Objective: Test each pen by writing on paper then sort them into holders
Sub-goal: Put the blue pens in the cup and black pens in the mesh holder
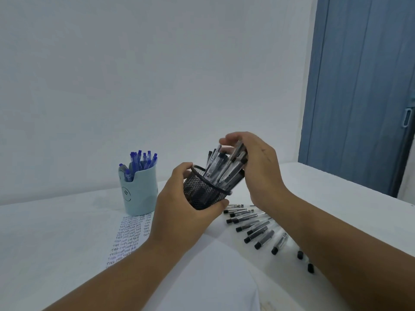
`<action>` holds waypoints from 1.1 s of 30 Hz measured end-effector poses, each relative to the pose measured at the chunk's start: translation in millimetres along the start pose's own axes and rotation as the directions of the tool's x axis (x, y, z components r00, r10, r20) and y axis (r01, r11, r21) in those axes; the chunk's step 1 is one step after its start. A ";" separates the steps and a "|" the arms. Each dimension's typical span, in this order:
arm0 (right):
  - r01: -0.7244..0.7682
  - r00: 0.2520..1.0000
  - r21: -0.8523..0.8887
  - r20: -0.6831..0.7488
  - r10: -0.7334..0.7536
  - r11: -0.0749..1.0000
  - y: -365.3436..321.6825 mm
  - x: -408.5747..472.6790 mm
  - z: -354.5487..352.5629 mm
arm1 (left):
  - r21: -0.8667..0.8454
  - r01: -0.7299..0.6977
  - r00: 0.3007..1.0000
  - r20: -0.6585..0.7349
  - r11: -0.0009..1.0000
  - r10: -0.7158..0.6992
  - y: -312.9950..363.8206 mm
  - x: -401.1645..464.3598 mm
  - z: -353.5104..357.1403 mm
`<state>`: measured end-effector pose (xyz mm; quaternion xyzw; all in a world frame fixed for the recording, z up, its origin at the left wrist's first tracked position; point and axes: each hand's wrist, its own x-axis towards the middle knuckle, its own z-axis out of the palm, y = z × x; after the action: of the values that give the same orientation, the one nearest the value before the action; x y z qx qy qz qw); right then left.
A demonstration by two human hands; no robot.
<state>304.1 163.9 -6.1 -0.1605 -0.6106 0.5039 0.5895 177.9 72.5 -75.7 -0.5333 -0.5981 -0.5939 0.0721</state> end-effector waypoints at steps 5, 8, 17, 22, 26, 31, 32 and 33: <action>0.036 0.999 0.152 0.020 -0.040 0.988 -0.1 -3.7 -1.3 | 0.009 0.002 1.000 -0.004 1.000 -0.002 -1.9 0.3 -1.6; 0.194 0.978 -0.201 0.111 -0.174 0.960 12.3 -6.3 -2.5 | 0.007 -0.007 1.000 0.010 1.000 0.007 -1.0 -0.1 -1.6; 0.089 0.996 -0.235 0.023 -0.086 0.968 17.6 -5.0 -3.2 | 0.054 -0.091 0.996 0.016 0.994 0.090 2.3 -1.4 -3.4; 0.079 0.994 -0.205 0.091 -0.062 0.976 12.4 -8.7 1.3 | 0.125 -0.174 0.983 0.079 0.977 0.165 2.5 -0.8 -5.9; 0.125 0.991 -0.171 0.058 -0.117 0.977 13.5 -9.6 1.7 | 0.091 -0.091 0.990 0.117 0.992 0.080 0.1 1.7 -8.7; 0.093 0.989 -0.218 0.130 -0.066 0.972 13.3 -9.3 0.4 | 0.193 -0.078 0.977 0.209 0.978 0.037 0.5 4.0 -12.6; 0.062 0.990 -0.250 0.141 -0.027 0.966 14.0 -7.5 -0.8 | 0.222 -0.098 0.972 0.232 0.970 0.045 0.8 4.0 -13.1; 0.035 0.990 -0.267 0.140 0.003 0.963 12.6 -6.5 -1.6 | 0.247 -0.113 0.968 0.247 0.962 0.050 1.0 4.0 -13.5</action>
<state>302.1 165.0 -20.1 -0.1985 -0.7144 0.4213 0.5222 169.5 63.9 -68.3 -0.6111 -0.6523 -0.4386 0.0934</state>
